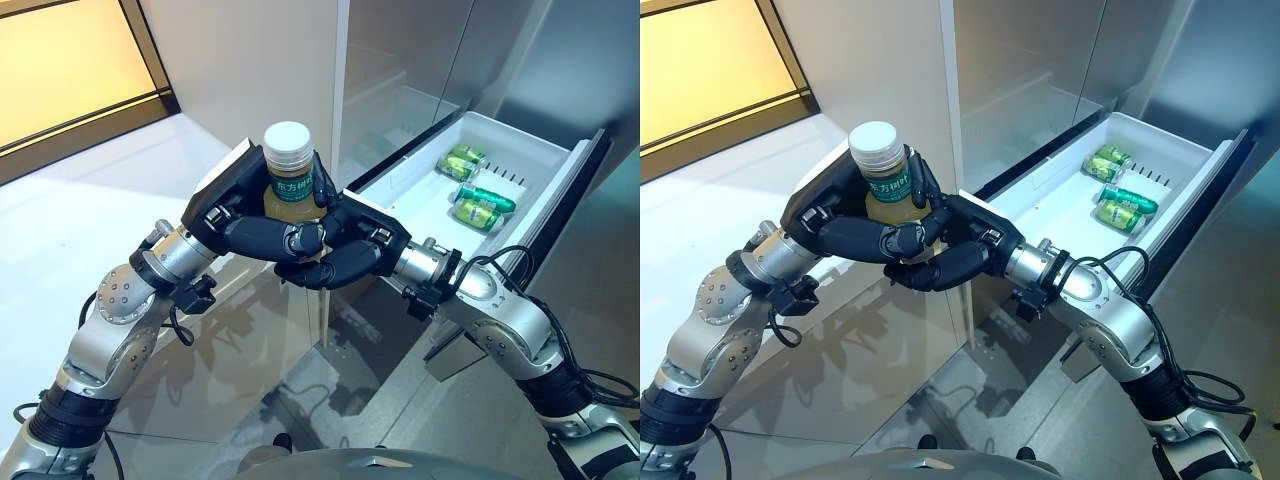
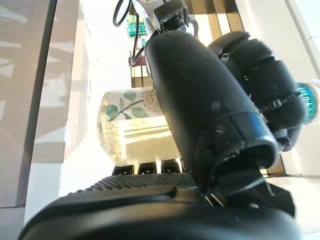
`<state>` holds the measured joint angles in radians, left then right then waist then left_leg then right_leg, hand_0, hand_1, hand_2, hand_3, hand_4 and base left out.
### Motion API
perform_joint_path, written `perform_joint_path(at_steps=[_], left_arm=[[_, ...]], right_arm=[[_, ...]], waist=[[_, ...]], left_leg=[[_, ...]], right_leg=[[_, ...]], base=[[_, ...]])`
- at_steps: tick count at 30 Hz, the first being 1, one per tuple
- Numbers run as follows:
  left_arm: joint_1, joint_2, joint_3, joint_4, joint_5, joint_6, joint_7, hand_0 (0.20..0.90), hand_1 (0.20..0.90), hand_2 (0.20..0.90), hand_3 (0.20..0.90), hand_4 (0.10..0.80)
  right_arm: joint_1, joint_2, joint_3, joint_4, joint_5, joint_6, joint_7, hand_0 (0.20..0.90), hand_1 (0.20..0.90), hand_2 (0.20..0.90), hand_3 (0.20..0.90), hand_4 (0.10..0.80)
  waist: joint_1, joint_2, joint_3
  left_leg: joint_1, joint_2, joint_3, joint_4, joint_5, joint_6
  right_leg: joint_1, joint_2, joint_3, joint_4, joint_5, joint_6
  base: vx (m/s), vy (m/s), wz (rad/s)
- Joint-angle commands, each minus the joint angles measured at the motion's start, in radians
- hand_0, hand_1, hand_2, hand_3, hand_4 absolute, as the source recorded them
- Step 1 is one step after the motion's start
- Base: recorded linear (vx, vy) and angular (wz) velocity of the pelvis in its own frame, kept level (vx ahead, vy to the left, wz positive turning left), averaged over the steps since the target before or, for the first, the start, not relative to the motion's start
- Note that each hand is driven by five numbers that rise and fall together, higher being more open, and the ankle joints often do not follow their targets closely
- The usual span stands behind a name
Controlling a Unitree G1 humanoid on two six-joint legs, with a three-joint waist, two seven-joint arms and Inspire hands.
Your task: Put drinks into fridge and close the fridge
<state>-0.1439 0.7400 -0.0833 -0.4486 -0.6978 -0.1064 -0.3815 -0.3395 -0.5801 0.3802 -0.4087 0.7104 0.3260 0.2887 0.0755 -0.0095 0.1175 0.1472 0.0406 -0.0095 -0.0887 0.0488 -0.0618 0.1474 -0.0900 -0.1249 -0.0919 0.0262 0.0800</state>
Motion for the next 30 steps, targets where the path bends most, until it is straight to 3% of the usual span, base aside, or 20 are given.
perform_joint_path(at_steps=[1, 17, 18, 19, 20, 21, 30], left_arm=[[-0.200, -0.007, 0.015, -0.044, -0.124, -0.094, 0.027, 0.300, 0.300, 0.300, 0.200, 0.100], [-0.199, -0.002, 0.024, -0.041, -0.116, -0.098, 0.021, 0.300, 0.300, 0.300, 0.200, 0.100], [-0.199, -0.002, 0.024, -0.041, -0.114, -0.098, 0.019, 0.387, 0.387, 0.387, 0.302, 0.202], [-0.198, -0.002, 0.025, -0.041, -0.108, -0.099, 0.022, 0.552, 0.552, 0.552, 0.494, 0.394], [-0.198, -0.002, 0.026, -0.042, -0.107, -0.099, 0.023, 0.844, 0.844, 0.844, 0.834, 0.734], [-0.199, -0.001, 0.029, -0.043, -0.104, -0.098, 0.025, 0.900, 0.900, 0.900, 0.900, 0.800], [-0.177, 0.019, 0.077, -0.028, -0.096, -0.132, 0.050, 0.900, 0.900, 0.900, 0.900, 0.800]], right_arm=[[-0.157, 0.070, 0.036, -0.052, 0.090, -0.084, 0.012, 0.300, 0.300, 0.300, 0.200, 0.100], [-0.178, 0.067, 0.040, -0.047, 0.090, -0.095, 0.000, 0.300, 0.300, 0.300, 0.200, 0.100], [-0.180, 0.067, 0.040, -0.046, 0.090, -0.096, 0.000, 0.300, 0.300, 0.300, 0.200, 0.100], [-0.178, 0.069, 0.038, -0.045, 0.085, -0.101, 0.003, 0.300, 0.300, 0.300, 0.200, 0.100], [-0.178, 0.069, 0.038, -0.045, 0.084, -0.102, 0.002, 0.300, 0.300, 0.300, 0.200, 0.100], [-0.179, 0.067, 0.036, -0.047, 0.085, -0.104, -0.002, 0.300, 0.300, 0.300, 0.200, 0.100], [-0.177, 0.050, -0.003, -0.049, 0.084, -0.140, 0.001, 0.300, 0.300, 0.300, 0.200, 0.100]], waist=[[-0.016, -0.019, -0.097], [-0.011, -0.019, -0.098], [-0.011, -0.019, -0.098], [-0.011, -0.018, -0.099], [-0.011, -0.018, -0.099], [-0.011, -0.018, -0.099], [-0.009, -0.018, -0.101]], left_leg=[[-0.011, -0.108, -0.057, 0.001, -0.042, 0.088], [-0.012, -0.109, -0.060, 0.001, -0.041, 0.088], [-0.012, -0.109, -0.060, 0.001, -0.041, 0.088], [-0.012, -0.109, -0.060, 0.001, -0.041, 0.088], [-0.011, -0.109, -0.060, 0.001, -0.042, 0.088], [-0.011, -0.108, -0.059, 0.001, -0.042, 0.088], [-0.014, -0.108, -0.060, 0.001, -0.041, 0.088]], right_leg=[[-0.013, 0.057, 0.013, 0.031, 0.006, -0.022], [-0.013, 0.055, 0.008, 0.031, 0.007, -0.023], [-0.013, 0.055, 0.008, 0.031, 0.007, -0.023], [-0.013, 0.055, 0.008, 0.031, 0.007, -0.023], [-0.013, 0.055, 0.008, 0.031, 0.007, -0.023], [-0.012, 0.055, 0.008, 0.030, 0.007, -0.023], [-0.014, 0.056, 0.008, 0.030, 0.008, -0.024]], base=[[0.000, 0.000, 0.00], [0.000, 0.000, 0.00], [0.000, 0.000, 0.00], [0.000, 0.000, 0.00], [0.000, 0.000, 0.00], [0.000, 0.000, 0.00], [0.000, 0.000, 0.00]])
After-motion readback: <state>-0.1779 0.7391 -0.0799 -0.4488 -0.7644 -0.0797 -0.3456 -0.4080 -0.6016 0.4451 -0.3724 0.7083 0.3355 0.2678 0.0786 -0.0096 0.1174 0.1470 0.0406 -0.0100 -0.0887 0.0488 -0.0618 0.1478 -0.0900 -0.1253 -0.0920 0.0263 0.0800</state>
